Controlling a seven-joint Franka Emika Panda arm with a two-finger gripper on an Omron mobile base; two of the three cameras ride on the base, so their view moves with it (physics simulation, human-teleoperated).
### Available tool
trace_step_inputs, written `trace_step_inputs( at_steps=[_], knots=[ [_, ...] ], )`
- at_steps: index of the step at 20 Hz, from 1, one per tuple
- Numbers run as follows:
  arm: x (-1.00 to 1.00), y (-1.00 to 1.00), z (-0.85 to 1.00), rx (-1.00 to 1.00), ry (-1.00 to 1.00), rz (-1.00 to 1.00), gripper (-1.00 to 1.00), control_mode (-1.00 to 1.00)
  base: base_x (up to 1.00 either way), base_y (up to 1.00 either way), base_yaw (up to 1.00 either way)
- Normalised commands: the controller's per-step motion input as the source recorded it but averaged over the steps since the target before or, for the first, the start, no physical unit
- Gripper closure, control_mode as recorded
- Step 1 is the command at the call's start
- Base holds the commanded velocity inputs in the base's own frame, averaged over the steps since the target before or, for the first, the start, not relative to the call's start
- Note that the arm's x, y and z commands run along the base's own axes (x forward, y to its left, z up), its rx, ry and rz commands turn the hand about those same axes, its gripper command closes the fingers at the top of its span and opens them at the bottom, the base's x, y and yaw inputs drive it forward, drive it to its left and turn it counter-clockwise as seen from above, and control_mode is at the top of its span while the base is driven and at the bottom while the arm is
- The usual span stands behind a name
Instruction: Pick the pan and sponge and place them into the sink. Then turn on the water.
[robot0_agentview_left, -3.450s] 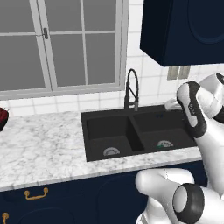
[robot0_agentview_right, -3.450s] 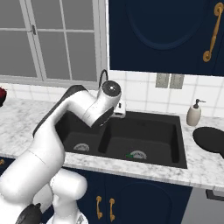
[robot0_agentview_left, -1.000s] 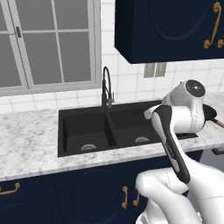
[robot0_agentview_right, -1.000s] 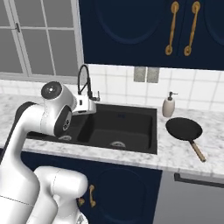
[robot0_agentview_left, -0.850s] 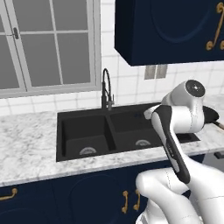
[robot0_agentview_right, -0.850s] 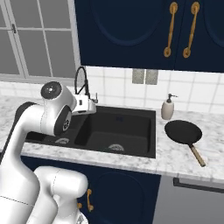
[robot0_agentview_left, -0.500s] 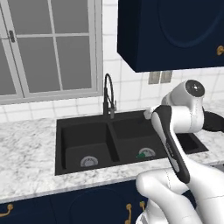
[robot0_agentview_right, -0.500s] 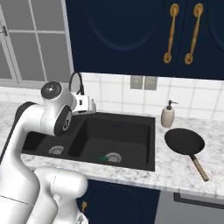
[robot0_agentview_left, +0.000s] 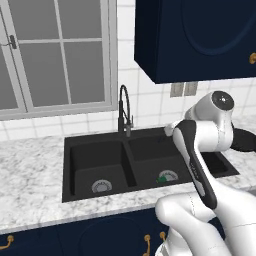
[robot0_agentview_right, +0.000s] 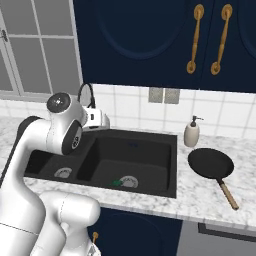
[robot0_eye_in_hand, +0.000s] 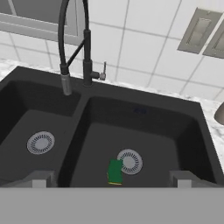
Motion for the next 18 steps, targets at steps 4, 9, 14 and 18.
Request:
trace_step_inputs(
  at_steps=[4, 9, 14, 18],
  knots=[
    [0.14, -0.18, -0.06, 0.01, 0.05, 0.00, -1.00, -1.00, 0.07, -0.04, 0.00],
    [0.00, -0.65, -0.06, -0.03, 0.21, -0.08, -1.00, -1.00, 0.00, 0.00, 0.00],
    [0.01, -0.94, -0.19, -0.01, 0.26, -0.02, -1.00, -1.00, 0.00, 0.00, 0.00],
    [0.24, -1.00, -0.38, 0.00, 0.28, -0.04, -1.00, -1.00, 0.00, 0.00, 0.00]
  ],
)
